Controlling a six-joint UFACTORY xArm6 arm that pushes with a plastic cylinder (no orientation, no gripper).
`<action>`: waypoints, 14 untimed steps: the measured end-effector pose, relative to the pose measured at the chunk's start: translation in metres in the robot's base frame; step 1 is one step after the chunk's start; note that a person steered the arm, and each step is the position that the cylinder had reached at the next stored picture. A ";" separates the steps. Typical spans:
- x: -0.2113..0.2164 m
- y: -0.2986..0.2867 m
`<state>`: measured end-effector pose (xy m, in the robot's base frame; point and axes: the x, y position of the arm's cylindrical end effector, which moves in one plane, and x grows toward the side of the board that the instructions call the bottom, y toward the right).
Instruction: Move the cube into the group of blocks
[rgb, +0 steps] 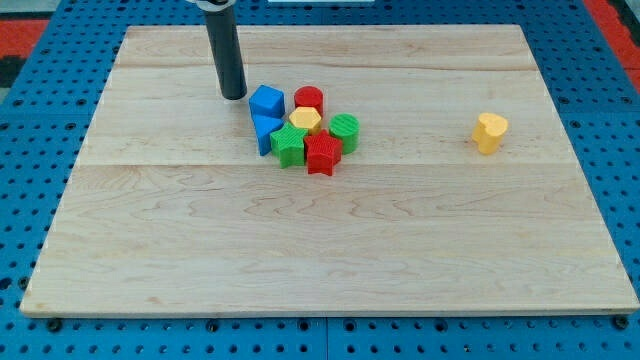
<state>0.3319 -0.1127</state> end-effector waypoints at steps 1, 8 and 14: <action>0.029 0.034; -0.019 0.065; 0.008 0.081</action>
